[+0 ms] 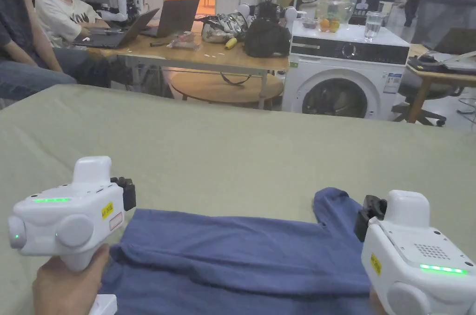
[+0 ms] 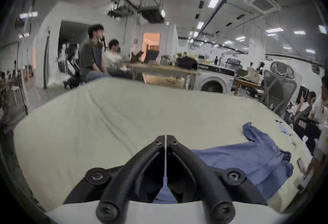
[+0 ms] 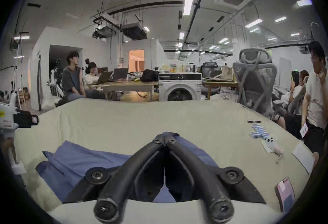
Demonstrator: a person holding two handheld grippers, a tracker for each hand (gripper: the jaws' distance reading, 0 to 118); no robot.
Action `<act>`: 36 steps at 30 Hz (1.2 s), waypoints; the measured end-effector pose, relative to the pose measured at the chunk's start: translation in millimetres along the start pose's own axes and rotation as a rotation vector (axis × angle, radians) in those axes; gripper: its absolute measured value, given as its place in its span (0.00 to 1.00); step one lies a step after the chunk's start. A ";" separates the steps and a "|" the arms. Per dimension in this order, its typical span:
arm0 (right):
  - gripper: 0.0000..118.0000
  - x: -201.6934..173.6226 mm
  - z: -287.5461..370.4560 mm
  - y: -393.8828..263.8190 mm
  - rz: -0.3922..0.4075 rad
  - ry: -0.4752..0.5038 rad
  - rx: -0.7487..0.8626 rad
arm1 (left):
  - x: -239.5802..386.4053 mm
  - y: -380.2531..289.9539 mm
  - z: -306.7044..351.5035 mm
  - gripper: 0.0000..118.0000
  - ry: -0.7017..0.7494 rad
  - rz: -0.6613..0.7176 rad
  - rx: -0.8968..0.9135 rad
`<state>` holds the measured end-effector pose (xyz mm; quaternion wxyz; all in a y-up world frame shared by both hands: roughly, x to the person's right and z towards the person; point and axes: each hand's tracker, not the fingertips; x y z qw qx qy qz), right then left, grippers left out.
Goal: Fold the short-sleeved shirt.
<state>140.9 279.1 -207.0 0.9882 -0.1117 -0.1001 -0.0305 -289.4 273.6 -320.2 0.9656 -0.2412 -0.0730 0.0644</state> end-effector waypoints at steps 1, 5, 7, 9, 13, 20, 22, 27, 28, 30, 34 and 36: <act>0.00 -0.2 -4.9 1.3 -0.003 0.003 -0.008 | -5.2 6.5 -15.2 0.00 0.010 0.001 -0.037; 0.00 2.1 -21.0 4.6 -0.009 0.030 -0.037 | -22.9 30.7 -72.3 0.00 -0.005 0.012 -0.221; 0.00 3.3 -29.8 5.4 0.006 0.035 -0.064 | -31.4 40.0 -102.6 0.00 -0.061 0.059 -0.353; 0.00 5.1 -36.7 3.8 0.023 0.040 -0.091 | -37.8 44.9 -129.6 0.10 -0.065 0.085 -0.458; 0.00 11.8 -46.8 -2.0 0.049 0.036 -0.140 | -43.6 41.5 -172.2 0.45 -0.045 0.078 -0.609; 0.00 30.5 -57.5 -11.9 0.055 0.008 -0.223 | -27.3 12.5 -192.2 0.48 0.026 -0.041 -0.726; 0.00 36.1 -59.2 -13.3 0.052 0.003 -0.244 | -19.0 15.4 -188.8 0.45 0.054 -0.080 -0.720; 0.00 50.3 -69.5 -13.9 0.033 -0.020 -0.295 | -14.1 13.4 -179.8 0.00 0.017 -0.103 -0.659; 0.00 54.2 -73.8 -11.9 0.020 -0.020 -0.309 | -13.3 11.9 -176.2 0.00 0.012 -0.108 -0.646; 0.00 62.2 -82.8 -5.6 0.007 -0.030 -0.335 | -15.7 13.4 -166.9 0.00 -0.004 -0.113 -0.599; 0.02 82.9 -123.7 14.1 0.032 -0.062 -0.458 | -16.6 20.6 -143.2 0.00 -0.038 -0.082 -0.509; 0.25 95.6 -150.7 20.0 0.011 -0.066 -0.534 | -13.3 23.7 -131.1 0.00 -0.051 -0.094 -0.475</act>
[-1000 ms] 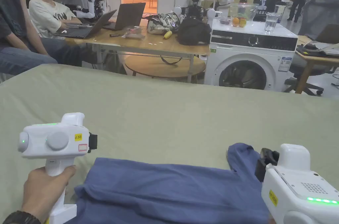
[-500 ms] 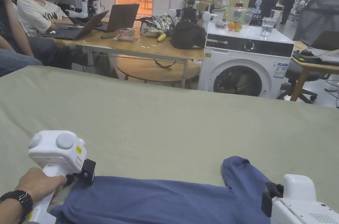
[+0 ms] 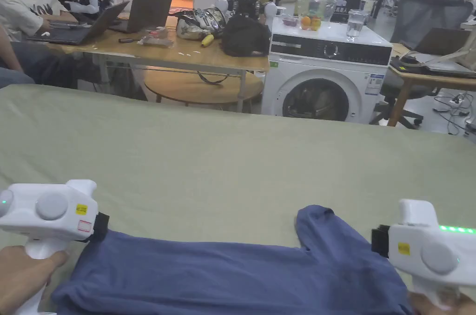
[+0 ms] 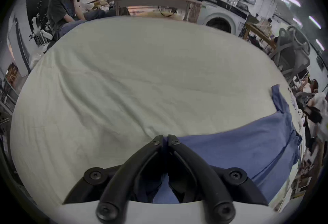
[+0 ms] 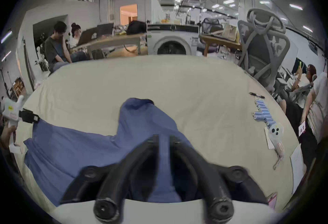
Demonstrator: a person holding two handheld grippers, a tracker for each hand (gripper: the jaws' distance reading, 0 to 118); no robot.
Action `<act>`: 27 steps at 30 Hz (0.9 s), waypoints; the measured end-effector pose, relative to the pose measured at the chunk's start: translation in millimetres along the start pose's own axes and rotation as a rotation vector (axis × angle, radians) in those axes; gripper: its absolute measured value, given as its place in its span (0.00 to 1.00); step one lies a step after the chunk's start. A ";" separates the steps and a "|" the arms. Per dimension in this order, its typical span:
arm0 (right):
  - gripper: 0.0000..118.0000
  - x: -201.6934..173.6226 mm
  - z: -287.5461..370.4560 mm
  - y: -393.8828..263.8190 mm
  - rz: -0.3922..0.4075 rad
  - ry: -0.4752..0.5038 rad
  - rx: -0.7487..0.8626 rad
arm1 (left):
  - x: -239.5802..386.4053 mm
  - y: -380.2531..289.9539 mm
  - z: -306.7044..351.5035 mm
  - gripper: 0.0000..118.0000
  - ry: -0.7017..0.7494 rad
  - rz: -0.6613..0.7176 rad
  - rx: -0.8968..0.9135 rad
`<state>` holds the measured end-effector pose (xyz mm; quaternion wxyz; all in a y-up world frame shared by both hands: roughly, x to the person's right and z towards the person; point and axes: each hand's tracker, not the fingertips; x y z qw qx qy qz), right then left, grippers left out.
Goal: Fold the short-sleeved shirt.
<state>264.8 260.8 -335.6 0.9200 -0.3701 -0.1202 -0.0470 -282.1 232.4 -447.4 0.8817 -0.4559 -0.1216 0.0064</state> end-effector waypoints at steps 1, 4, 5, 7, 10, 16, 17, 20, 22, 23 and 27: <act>0.42 6.9 -13.1 7.9 -0.003 0.016 -0.055 | 1.7 -1.1 5.6 0.00 -0.001 -0.012 0.009; 0.47 18.0 -50.5 24.0 -0.005 0.005 -0.173 | 1.5 0.9 14.8 0.00 -0.006 -0.011 0.052; 0.48 21.3 -63.3 26.2 -0.002 -0.009 -0.208 | 1.7 0.9 17.2 0.00 -0.010 -0.002 0.064; 0.48 24.4 -84.4 28.1 0.007 0.023 -0.253 | 1.9 1.5 18.6 0.00 -0.018 0.002 0.083; 0.48 24.1 -114.3 26.5 0.024 0.035 -0.337 | 4.7 1.0 19.5 0.00 -0.017 -0.004 0.090; 0.46 19.6 -126.0 23.7 0.039 0.050 -0.357 | 4.3 -0.6 16.3 0.00 -0.011 -0.010 0.087; 0.43 19.2 -124.0 23.1 0.047 0.044 -0.350 | 3.8 -1.3 15.5 0.00 -0.011 -0.010 0.088; 0.00 24.5 -115.2 23.5 0.025 0.081 -0.296 | 2.2 -2.7 13.4 0.00 -0.019 0.000 0.090; 0.00 27.9 -103.4 20.9 0.012 0.092 -0.289 | 0.6 -4.7 16.0 0.00 -0.032 0.016 0.092; 0.00 28.0 -96.1 21.0 0.015 0.100 -0.267 | -0.7 -5.7 18.3 0.00 -0.034 0.023 0.098; 0.00 29.4 -47.1 22.6 0.003 0.105 -0.145 | -6.0 -11.1 34.7 0.00 -0.047 0.042 0.117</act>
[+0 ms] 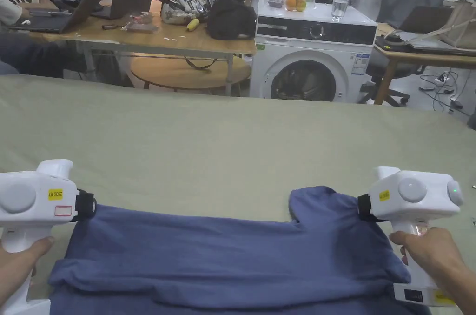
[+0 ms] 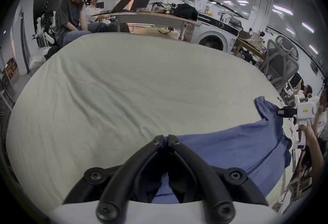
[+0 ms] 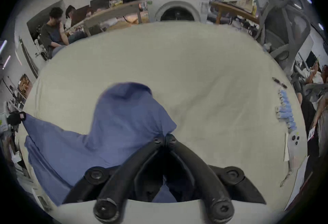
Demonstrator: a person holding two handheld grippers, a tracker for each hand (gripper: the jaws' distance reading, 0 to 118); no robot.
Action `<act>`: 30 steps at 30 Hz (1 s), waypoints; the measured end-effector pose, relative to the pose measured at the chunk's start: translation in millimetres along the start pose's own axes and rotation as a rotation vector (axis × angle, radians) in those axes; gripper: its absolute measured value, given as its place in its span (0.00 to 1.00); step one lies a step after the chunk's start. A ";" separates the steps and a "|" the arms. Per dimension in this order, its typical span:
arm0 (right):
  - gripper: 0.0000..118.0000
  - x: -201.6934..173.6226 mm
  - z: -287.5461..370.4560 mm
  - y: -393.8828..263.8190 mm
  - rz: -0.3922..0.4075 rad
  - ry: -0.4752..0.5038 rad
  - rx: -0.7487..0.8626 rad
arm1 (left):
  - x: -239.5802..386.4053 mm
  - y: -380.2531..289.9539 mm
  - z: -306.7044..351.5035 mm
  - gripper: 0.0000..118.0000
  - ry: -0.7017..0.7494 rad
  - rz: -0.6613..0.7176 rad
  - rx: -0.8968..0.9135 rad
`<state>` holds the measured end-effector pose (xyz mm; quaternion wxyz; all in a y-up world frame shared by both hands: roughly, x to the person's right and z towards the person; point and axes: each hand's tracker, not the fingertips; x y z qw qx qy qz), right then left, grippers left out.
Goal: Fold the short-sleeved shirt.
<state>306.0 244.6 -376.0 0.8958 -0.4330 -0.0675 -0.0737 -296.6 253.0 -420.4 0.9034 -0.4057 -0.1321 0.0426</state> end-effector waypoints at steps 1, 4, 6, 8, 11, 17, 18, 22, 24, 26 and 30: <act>0.00 -1.6 12.1 -1.6 0.005 0.002 0.009 | -0.9 -1.0 4.9 0.00 -0.005 0.004 0.008; 0.00 -9.6 53.3 -18.1 0.032 -0.019 0.068 | -1.8 -7.8 23.9 0.00 -0.013 0.004 0.034; 0.00 -13.3 77.9 -33.5 0.038 -0.021 0.090 | -3.9 -13.6 35.8 0.00 -0.024 0.015 0.053; 0.00 -14.1 100.5 -47.7 0.042 -0.026 0.110 | -5.7 -21.9 49.8 0.00 -0.034 0.023 0.067; 0.00 -11.5 131.7 -73.2 0.030 -0.028 0.135 | -9.7 -32.4 70.3 0.00 -0.046 0.032 0.095; 0.00 -2.6 173.4 -123.1 0.034 -0.024 0.128 | -14.9 -56.5 104.0 0.00 -0.100 0.015 0.110; 0.00 -1.6 174.4 -131.6 0.037 -0.024 0.124 | -15.3 -61.4 106.3 0.00 -0.100 0.008 0.101; 0.00 -6.2 176.4 -166.1 0.101 -0.072 0.048 | -19.7 -88.3 108.0 0.00 -0.104 -0.010 0.033; 0.00 -8.8 172.3 -182.7 0.121 -0.086 0.015 | -21.6 -103.7 104.8 0.00 -0.104 -0.032 -0.017; 0.00 -7.6 161.4 -196.6 0.141 -0.108 -0.030 | -24.5 -117.8 100.5 0.00 -0.093 -0.045 -0.066; 0.00 -7.5 139.9 -217.9 0.176 -0.153 -0.084 | -26.2 -140.6 88.7 0.00 -0.061 -0.071 -0.123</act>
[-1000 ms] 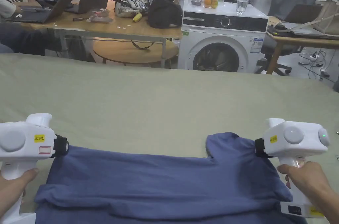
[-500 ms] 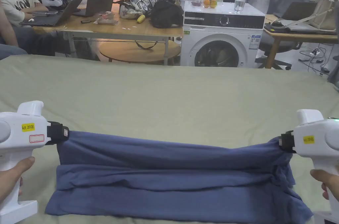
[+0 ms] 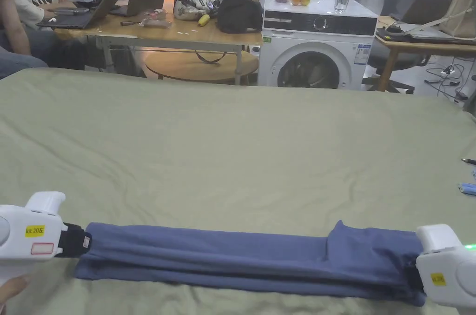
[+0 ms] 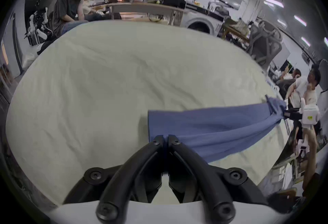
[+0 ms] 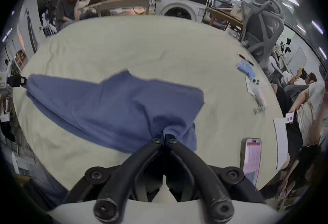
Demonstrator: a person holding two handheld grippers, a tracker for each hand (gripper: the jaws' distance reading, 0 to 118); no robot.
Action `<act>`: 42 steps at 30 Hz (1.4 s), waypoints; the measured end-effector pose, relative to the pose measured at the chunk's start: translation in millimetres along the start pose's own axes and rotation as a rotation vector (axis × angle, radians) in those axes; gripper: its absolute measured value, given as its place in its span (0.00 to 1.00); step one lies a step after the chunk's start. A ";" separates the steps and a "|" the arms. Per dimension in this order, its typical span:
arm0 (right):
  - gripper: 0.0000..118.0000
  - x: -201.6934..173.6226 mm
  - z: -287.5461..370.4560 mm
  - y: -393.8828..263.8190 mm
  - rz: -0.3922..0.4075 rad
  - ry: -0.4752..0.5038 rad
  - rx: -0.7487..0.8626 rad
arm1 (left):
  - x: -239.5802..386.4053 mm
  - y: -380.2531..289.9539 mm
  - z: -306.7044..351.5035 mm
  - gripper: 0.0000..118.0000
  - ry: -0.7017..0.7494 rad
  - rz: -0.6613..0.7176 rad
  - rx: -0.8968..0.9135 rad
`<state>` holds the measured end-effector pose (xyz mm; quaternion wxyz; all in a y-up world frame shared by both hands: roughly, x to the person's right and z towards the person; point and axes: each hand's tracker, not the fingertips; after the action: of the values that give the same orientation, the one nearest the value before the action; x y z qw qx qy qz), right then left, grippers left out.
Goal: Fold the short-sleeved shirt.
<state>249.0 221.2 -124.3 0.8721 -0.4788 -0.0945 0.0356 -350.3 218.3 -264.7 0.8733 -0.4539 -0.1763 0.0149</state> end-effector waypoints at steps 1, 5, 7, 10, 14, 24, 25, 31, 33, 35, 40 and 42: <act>0.00 -0.5 -4.5 -2.1 -0.002 -0.004 0.000 | 0.2 -2.7 -4.2 0.00 0.004 -0.004 -0.011; 0.00 2.8 -20.5 -3.6 -0.006 -0.023 -0.007 | 5.4 -8.5 -24.9 0.00 0.052 -0.039 -0.055; 0.00 2.9 -28.3 -4.9 -0.010 -0.024 -0.008 | 9.6 -12.7 -35.3 0.00 0.075 -0.064 -0.064; 0.05 -2.3 -32.4 -5.1 -0.013 -0.025 0.002 | 10.6 -15.8 -35.0 0.00 0.083 -0.033 -0.030; 0.30 -4.3 -11.9 0.7 -0.022 -0.071 0.031 | 10.6 -7.2 -20.8 0.23 0.076 0.037 0.005; 0.43 -43.9 38.4 34.9 -0.114 -0.125 0.402 | 73.4 13.9 9.9 0.30 0.080 -0.056 0.414; 0.43 -50.0 37.6 37.0 -0.132 -0.094 0.455 | 80.8 14.8 9.6 0.30 0.087 -0.067 0.453; 0.41 -94.9 42.5 46.8 -0.222 -0.103 0.745 | 112.1 21.7 11.8 0.30 0.166 -0.115 0.668; 0.28 -107.0 46.8 52.2 -0.229 -0.089 0.799 | 119.4 21.4 15.0 0.29 0.171 -0.103 0.725; 0.06 -116.5 49.0 56.5 -0.230 -0.085 0.825 | 124.2 23.2 18.1 0.13 0.182 -0.102 0.749; 0.00 -139.4 50.1 69.0 -0.198 -0.082 0.859 | 121.7 25.3 24.1 0.00 0.190 -0.105 0.760; 0.00 -145.3 50.2 70.9 -0.201 -0.064 0.862 | 117.1 25.0 25.5 0.00 0.193 -0.098 0.750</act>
<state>98.7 278.9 -176.8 0.9878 -0.0586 -0.1439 0.0016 -245.3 274.9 -236.8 0.9909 -0.0933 -0.0970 -0.0064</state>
